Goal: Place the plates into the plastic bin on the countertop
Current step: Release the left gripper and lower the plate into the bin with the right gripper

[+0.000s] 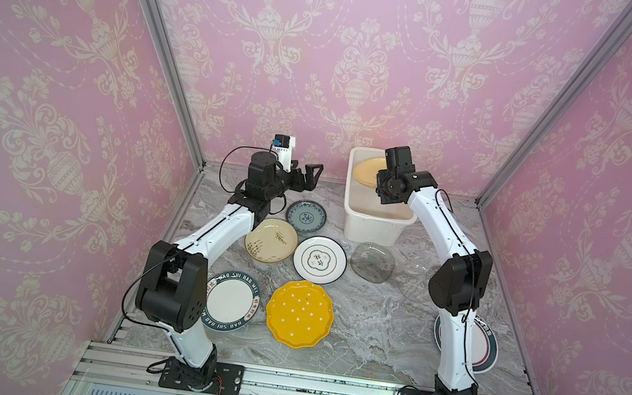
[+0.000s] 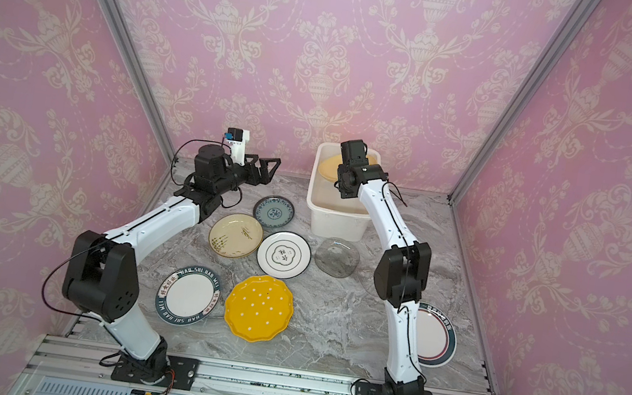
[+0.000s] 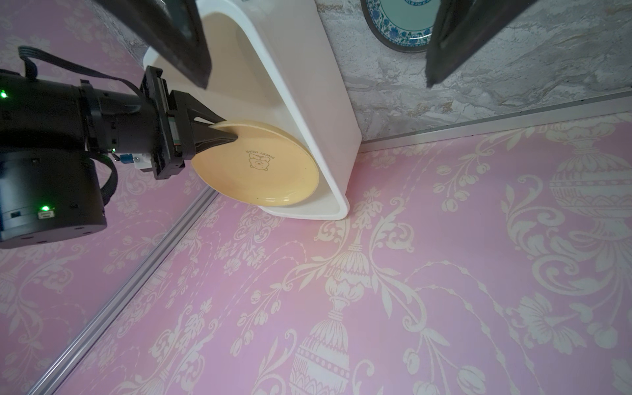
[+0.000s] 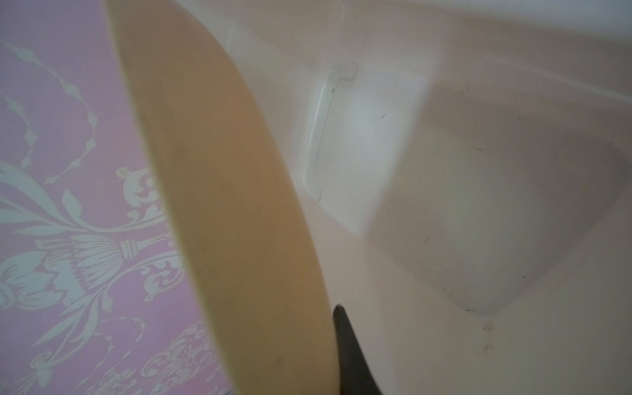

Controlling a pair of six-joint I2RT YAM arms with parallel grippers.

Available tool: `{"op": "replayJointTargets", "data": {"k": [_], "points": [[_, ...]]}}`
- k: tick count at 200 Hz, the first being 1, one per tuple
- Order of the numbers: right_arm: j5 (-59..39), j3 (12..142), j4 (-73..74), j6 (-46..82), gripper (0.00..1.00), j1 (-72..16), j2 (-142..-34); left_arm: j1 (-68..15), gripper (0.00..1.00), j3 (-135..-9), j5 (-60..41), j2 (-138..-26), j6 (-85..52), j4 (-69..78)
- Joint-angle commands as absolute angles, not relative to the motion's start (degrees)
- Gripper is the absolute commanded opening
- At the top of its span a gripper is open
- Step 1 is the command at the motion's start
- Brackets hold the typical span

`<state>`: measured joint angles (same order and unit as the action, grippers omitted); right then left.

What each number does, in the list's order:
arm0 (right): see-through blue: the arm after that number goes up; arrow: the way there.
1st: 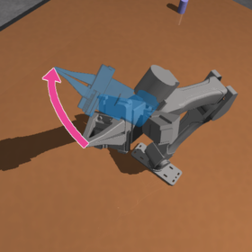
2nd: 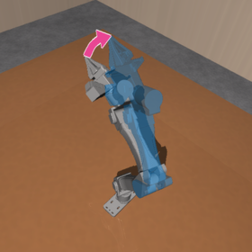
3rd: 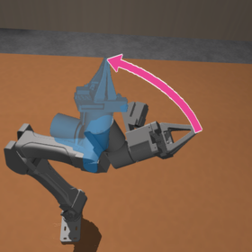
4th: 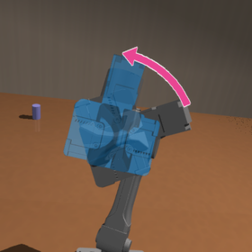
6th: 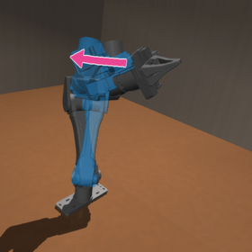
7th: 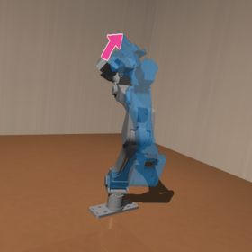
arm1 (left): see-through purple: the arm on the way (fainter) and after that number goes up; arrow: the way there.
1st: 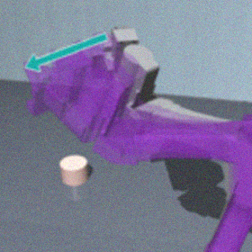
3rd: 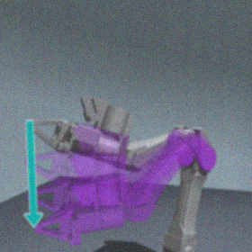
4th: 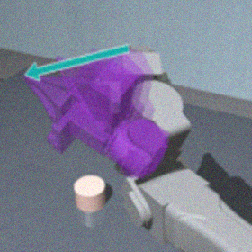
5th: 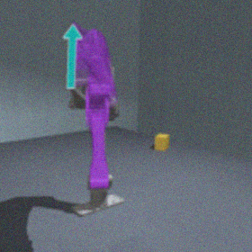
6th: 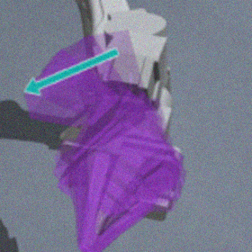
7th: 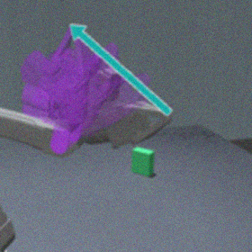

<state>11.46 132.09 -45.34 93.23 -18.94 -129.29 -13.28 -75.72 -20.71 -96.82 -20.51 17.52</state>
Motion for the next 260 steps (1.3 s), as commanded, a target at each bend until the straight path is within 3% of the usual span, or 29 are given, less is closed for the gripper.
{"op": "replayJointTargets", "data": {"k": [1, 168, 260], "points": [[14.2, 136.4, -47.3, 96.5, 0.04, -19.6, -131.6, -12.8, 0.99, -77.9, -22.3, -97.8, -18.3, 15.9], [11.1, 140.7, -39.1, 93.5, 0.09, -19.3, -143.6, -12.3, 0.99, -78.9, -22.1, -99.8, -15.4, 11.3], [9.8, 139.2, -43.3, 88.4, 0.13, -18.5, -144.1, -11.6, 0.99, -81.1, -22.2, -102.4, -16.2, 10.4]]}}
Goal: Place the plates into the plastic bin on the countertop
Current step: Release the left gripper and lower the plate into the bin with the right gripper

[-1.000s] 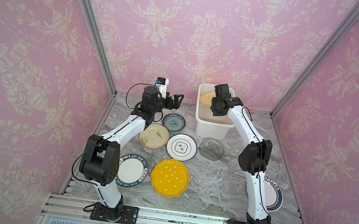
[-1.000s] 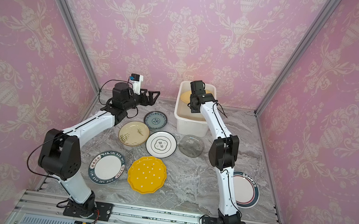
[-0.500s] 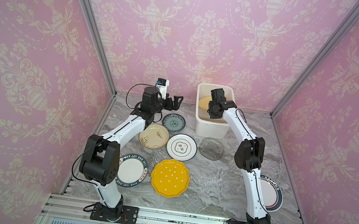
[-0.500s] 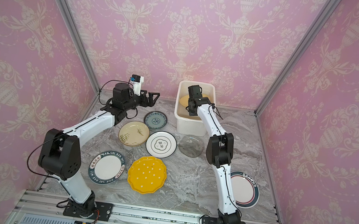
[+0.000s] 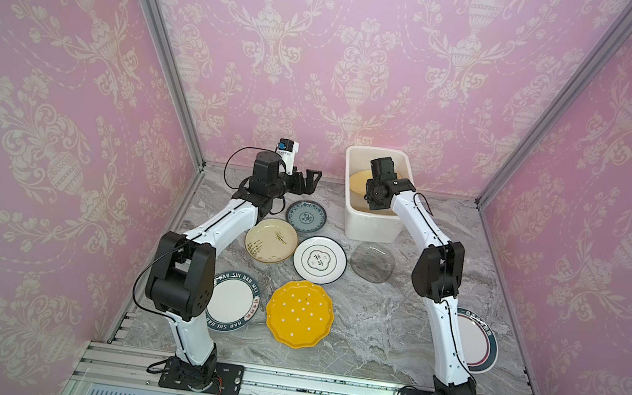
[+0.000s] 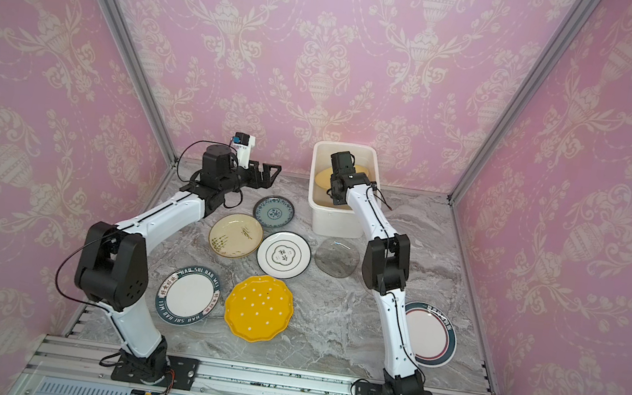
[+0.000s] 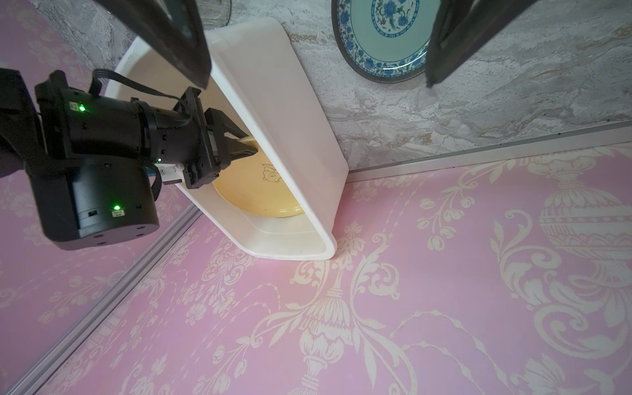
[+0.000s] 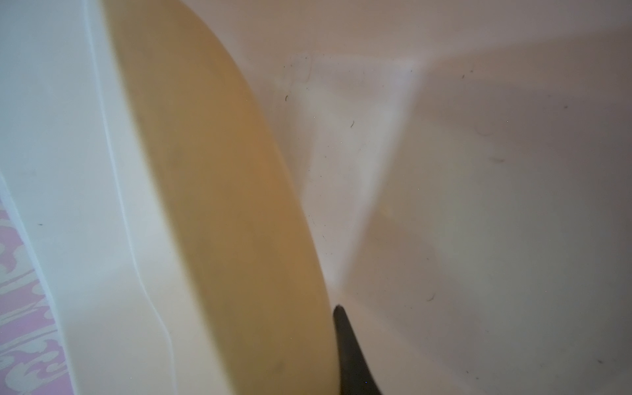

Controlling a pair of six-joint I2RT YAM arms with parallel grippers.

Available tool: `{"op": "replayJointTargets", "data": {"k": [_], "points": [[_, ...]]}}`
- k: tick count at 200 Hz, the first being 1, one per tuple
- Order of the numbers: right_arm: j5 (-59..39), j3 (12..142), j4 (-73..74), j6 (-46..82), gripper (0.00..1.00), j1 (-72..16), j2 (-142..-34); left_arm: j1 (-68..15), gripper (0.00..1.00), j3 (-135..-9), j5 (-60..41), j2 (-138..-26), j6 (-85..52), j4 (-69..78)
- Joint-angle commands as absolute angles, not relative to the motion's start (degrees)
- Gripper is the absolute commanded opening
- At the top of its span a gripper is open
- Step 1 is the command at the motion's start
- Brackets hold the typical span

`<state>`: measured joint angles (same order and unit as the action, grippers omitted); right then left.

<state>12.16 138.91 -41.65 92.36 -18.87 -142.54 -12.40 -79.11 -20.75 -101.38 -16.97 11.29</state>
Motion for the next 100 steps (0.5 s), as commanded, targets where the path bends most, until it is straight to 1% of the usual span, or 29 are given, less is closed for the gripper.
{"op": "replayJointTargets", "data": {"k": [1, 51, 85, 100], "points": [[9.8, 139.1, -43.4, 88.3, 0.13, -18.5, -144.1, -11.6, 0.99, -81.1, -22.2, -102.4, -16.2, 10.4], [8.7, 137.4, -41.9, 83.5, 0.24, -18.0, -143.3, -11.5, 0.99, -81.4, -22.7, -103.0, -16.1, 10.4], [8.6, 137.5, -41.9, 81.8, 0.28, -17.7, -143.9, -11.5, 0.99, -81.7, -22.7, -103.5, -16.2, 10.0], [8.4, 137.4, -42.4, 81.3, 0.31, -17.6, -144.0, -11.4, 0.99, -81.9, -22.6, -103.8, -16.3, 9.9]]}}
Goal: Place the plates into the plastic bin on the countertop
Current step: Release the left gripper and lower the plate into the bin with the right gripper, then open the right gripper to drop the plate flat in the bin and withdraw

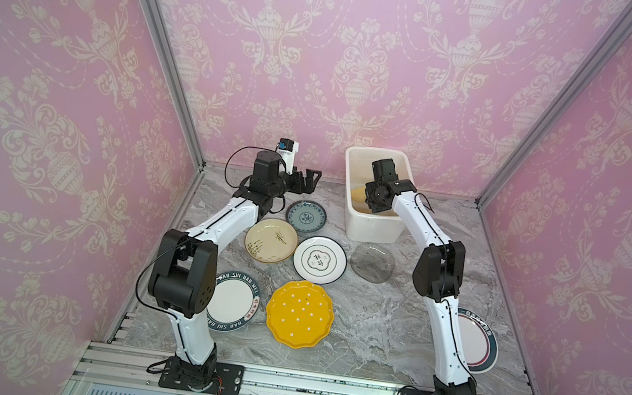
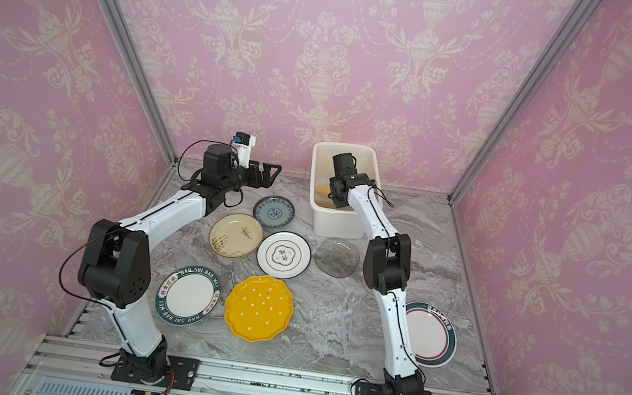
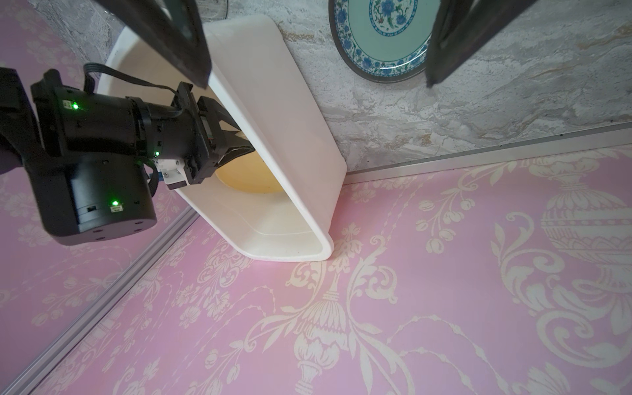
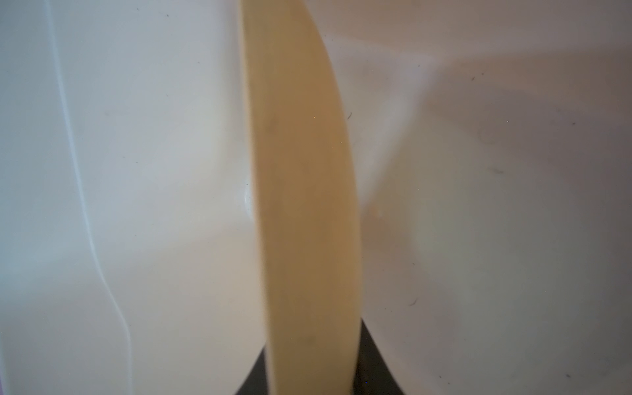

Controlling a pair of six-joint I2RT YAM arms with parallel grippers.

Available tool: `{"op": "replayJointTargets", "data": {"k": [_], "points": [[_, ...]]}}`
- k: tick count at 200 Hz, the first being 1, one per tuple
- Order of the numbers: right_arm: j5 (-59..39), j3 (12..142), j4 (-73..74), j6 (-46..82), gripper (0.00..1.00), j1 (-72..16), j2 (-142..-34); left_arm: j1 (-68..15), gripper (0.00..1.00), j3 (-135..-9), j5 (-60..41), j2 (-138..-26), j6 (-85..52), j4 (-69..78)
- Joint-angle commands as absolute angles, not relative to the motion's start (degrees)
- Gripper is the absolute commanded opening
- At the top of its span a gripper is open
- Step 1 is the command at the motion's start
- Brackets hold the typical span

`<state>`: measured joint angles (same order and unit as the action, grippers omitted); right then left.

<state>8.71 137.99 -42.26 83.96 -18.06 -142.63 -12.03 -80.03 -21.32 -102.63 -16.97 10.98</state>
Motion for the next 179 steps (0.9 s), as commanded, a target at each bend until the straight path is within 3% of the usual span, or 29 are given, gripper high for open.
{"op": "replayJointTargets", "data": {"k": [1, 91, 148, 179], "points": [[8.4, 137.4, -42.4, 81.2, 0.31, -17.6, -144.0, -11.4, 0.99, -82.0, -22.7, -103.8, -16.3, 9.9], [5.4, 140.5, -51.2, 79.6, 0.51, -16.6, -146.2, -11.1, 0.99, -84.8, -22.3, -106.1, -15.9, 8.2], [3.5, 144.4, -50.3, 74.4, 0.77, -16.1, -147.6, -10.5, 0.99, -86.4, -22.2, -107.0, -15.2, 6.4], [4.5, 144.4, -51.1, 73.0, 0.80, -15.8, -146.2, -10.1, 0.99, -87.2, -22.0, -107.4, -15.3, 6.4]]}}
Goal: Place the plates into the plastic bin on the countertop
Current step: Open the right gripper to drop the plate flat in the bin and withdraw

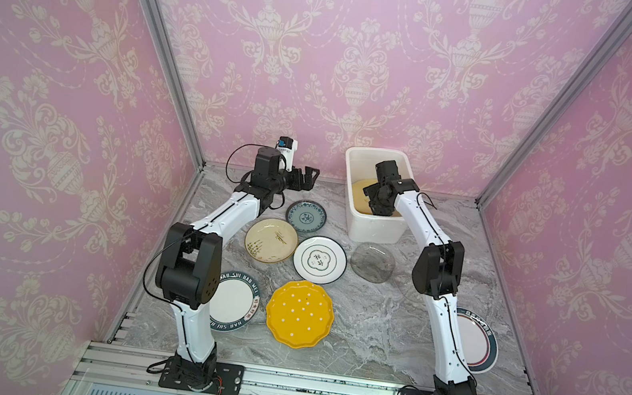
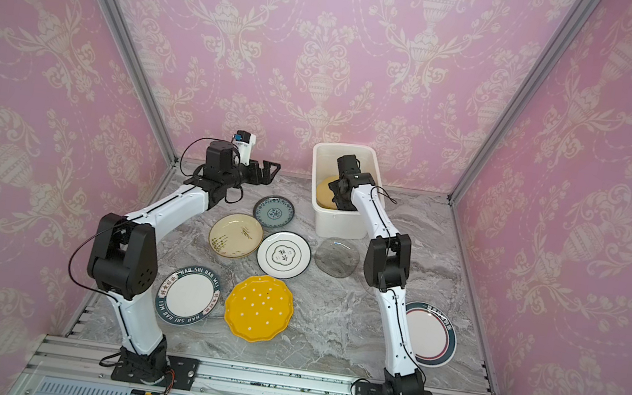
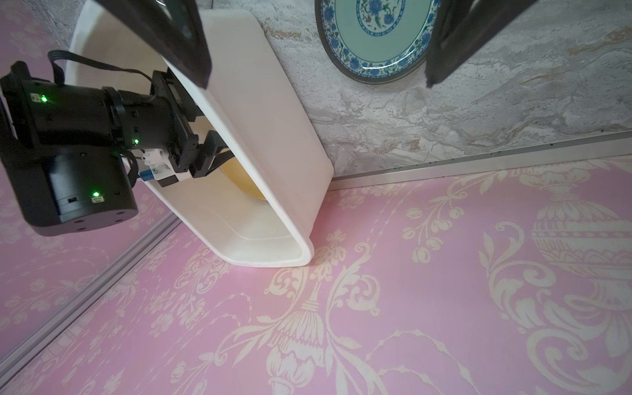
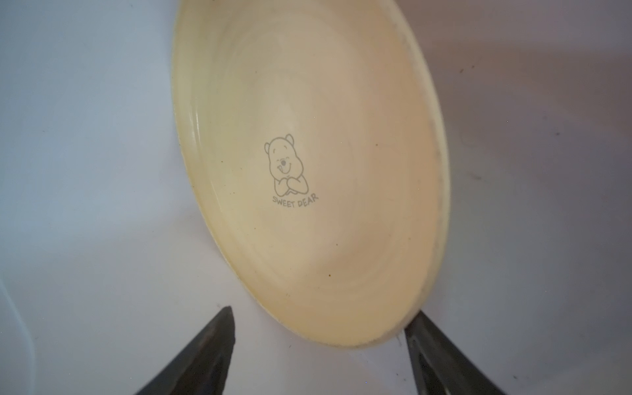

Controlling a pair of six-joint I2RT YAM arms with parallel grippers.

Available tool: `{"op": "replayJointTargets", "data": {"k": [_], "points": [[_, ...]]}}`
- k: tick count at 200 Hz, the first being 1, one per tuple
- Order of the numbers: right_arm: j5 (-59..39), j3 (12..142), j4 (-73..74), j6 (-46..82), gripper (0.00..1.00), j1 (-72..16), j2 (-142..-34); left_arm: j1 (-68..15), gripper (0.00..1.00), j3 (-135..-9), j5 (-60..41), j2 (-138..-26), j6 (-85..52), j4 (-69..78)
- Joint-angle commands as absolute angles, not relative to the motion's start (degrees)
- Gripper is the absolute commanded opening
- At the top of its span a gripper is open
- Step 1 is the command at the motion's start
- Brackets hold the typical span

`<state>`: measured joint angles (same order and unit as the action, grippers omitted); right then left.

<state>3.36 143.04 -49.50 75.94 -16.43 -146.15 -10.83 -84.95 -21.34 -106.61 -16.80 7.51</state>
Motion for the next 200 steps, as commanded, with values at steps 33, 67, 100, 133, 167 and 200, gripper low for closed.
{"op": "replayJointTargets", "data": {"k": [33, 67, 100, 133, 167, 200], "points": [[4.9, 144.4, -52.8, 72.0, 0.83, -16.0, -144.1, -9.6, 0.99, -87.3, -21.0, -106.8, -15.3, 6.0], [6.3, 144.1, -54.8, 69.1, 0.85, -16.6, -141.1, -9.4, 0.99, -88.2, -17.8, -105.2, -15.6, 2.1], [7.4, 143.2, -54.2, 65.5, 0.85, -17.4, -137.9, -9.2, 0.99, -86.5, -13.6, -101.9, -15.6, 1.9], [7.4, 142.6, -51.8, 60.0, 0.85, -18.5, -134.8, -8.5, 0.99, -81.2, -6.7, -95.6, -16.5, 3.4], [6.2, 136.3, -44.9, 50.3, 0.84, -20.1, -128.5, -3.9, 0.99, -75.0, -5.4, -88.2, -24.9, 1.7], [0.0, 120.4, -30.9, 41.6, 0.81, -21.6, -117.9, 1.9, 0.99, -70.6, -17.2, -82.8, -30.8, -2.4]]}}
